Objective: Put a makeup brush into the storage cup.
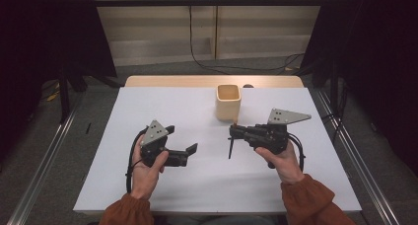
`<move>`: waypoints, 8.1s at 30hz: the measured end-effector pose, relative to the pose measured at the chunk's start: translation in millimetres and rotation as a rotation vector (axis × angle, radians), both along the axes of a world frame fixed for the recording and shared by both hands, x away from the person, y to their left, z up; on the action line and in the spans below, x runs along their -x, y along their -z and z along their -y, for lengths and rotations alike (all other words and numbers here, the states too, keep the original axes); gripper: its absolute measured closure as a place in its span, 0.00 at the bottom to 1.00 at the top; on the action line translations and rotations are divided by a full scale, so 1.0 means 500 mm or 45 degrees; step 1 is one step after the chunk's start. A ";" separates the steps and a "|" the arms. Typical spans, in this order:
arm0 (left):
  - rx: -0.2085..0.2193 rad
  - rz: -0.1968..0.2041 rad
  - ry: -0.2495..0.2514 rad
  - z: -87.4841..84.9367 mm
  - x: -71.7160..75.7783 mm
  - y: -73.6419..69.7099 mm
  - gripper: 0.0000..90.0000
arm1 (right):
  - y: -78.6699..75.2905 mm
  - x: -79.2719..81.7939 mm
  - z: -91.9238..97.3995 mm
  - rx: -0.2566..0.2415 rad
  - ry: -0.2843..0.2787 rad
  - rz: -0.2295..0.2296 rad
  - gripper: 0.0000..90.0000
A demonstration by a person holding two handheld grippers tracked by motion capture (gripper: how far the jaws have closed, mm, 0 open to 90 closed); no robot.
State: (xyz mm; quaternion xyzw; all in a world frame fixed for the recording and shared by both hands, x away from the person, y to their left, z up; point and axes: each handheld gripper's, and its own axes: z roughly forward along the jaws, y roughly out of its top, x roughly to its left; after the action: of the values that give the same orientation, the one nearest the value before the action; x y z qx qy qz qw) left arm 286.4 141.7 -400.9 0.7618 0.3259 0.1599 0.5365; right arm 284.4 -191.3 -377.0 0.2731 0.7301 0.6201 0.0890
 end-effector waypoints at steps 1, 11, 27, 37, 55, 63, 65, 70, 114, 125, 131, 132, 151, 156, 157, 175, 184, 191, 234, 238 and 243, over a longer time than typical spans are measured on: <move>-0.004 -0.007 0.001 -0.005 0.002 0.003 0.03 | -0.001 0.000 0.002 -0.003 0.004 0.001 0.94; 0.023 -0.001 -0.032 -0.049 0.015 0.017 0.03 | -0.001 -0.005 0.016 0.002 0.047 -0.007 0.94; -0.029 0.050 -0.053 -0.112 0.048 0.027 0.03 | -0.021 -0.019 0.038 0.011 0.085 0.014 0.94; -0.004 0.031 -0.147 -0.148 0.067 0.045 0.02 | -0.034 -0.041 0.055 0.018 0.142 0.026 0.94; 0.043 0.032 -0.131 -0.170 0.098 0.057 0.02 | -0.102 -0.099 0.039 0.045 0.169 0.096 0.94; -0.002 0.052 -0.098 -0.166 0.100 0.056 0.02 | -0.116 -0.136 0.033 0.059 0.191 0.101 0.94; 0.012 0.054 -0.098 -0.165 0.101 0.054 0.02 | -0.119 -0.146 0.032 0.068 0.198 0.103 0.94; 0.039 0.053 -0.118 -0.168 0.101 0.051 0.02 | -0.132 -0.167 0.033 0.028 0.217 0.108 0.94; 0.014 0.063 -0.090 -0.173 0.101 0.053 0.02 | -0.105 -0.335 0.011 0.107 0.414 0.071 0.94; 0.005 0.057 -0.093 -0.180 0.098 0.052 0.02 | -0.075 -0.329 0.008 0.109 0.422 0.048 0.94; -0.002 0.058 -0.091 -0.181 0.098 0.052 0.02 | -0.062 -0.333 0.009 0.110 0.412 0.035 0.94; -0.002 0.060 -0.091 -0.182 0.098 0.052 0.02 | -0.058 -0.333 0.009 0.111 0.411 0.032 0.94; -0.004 0.068 -0.116 -0.194 0.095 0.051 0.02 | -0.012 -0.338 0.003 0.135 0.395 0.003 0.94; -0.009 0.064 -0.116 -0.195 0.096 0.052 0.02 | 0.013 -0.332 0.005 0.127 0.409 -0.025 0.94; -0.007 0.063 -0.119 -0.195 0.096 0.052 0.02 | 0.018 -0.332 0.007 0.122 0.414 -0.023 0.94; -0.025 0.071 -0.101 -0.192 0.099 0.052 0.02 | 0.036 -0.324 0.017 0.108 0.414 -0.054 0.92; -0.032 0.075 -0.098 -0.188 0.097 0.053 0.02 | 0.053 -0.317 0.026 0.084 0.420 -0.090 0.80; -0.030 0.077 -0.096 -0.189 0.097 0.053 0.02 | 0.039 -0.308 0.031 0.105 0.433 -0.066 0.45; 0.002 0.084 -0.139 -0.191 0.096 0.050 0.02 | 0.042 -0.183 0.112 0.054 0.447 -0.056 0.00; 0.008 0.087 -0.142 -0.191 0.097 0.050 0.02 | 0.041 -0.161 0.119 0.066 0.437 -0.035 0.00; 0.009 0.090 -0.138 -0.192 0.096 0.049 0.02 | 0.043 -0.134 0.131 0.094 0.427 -0.034 0.01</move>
State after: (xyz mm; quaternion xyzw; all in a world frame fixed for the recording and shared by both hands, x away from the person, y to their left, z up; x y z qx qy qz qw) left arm 238.3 237.5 -425.4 0.7349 0.3481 0.2145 0.5411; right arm 351.5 -256.9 -398.3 0.3958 0.6978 0.5656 0.1913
